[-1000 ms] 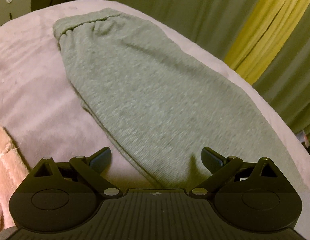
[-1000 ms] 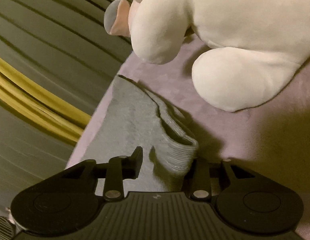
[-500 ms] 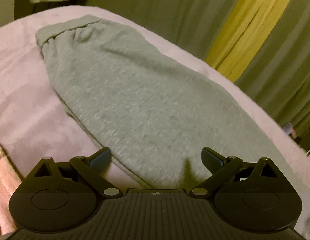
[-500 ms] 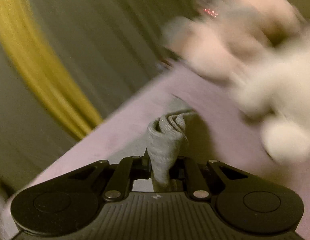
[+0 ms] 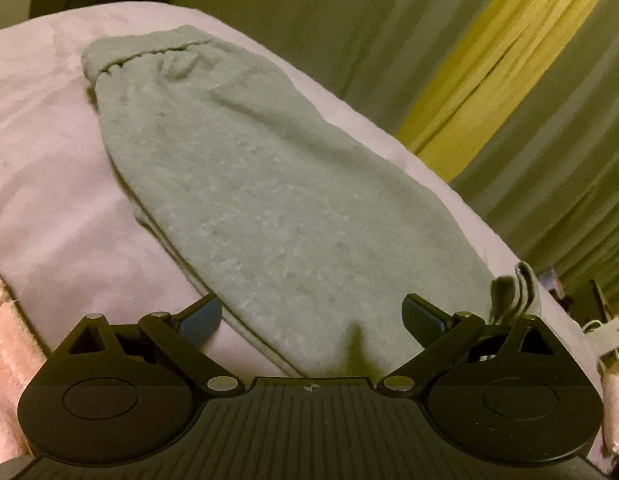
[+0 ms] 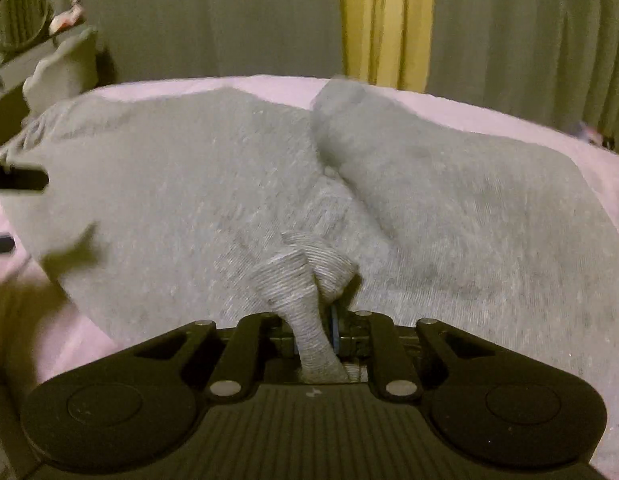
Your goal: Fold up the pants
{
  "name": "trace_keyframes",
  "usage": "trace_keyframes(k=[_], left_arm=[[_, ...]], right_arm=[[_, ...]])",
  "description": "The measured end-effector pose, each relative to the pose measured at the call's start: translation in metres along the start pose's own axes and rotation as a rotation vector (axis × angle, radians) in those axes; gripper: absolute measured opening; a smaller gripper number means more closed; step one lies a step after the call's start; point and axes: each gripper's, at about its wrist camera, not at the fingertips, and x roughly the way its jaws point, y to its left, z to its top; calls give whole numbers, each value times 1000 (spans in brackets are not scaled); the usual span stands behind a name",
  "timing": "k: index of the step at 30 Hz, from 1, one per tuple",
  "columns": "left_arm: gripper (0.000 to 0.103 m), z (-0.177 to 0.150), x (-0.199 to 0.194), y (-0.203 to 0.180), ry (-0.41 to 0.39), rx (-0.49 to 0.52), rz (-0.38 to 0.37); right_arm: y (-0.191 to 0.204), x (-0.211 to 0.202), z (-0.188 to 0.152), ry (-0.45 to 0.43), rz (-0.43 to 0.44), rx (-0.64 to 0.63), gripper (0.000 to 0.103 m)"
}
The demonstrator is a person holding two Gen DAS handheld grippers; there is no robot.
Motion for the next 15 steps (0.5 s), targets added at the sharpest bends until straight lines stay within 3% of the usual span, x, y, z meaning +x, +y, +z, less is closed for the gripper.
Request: trace_keyframes(k=[5, 9, 12, 15], left_arm=[[100, 3, 9, 0, 33, -13, -9], [100, 2, 5, 3, 13, -25, -25], [100, 1, 5, 0, 21, -10, -17], [100, 1, 7, -3, 31, 18, -9]], right_arm=[[-11, -39, 9, -73, 58, 74, 13], [-13, -57, 9, -146, 104, 124, 13], [-4, -45, -1, -95, 79, 54, 13], [-7, -24, -16, 3, 90, 86, 15]])
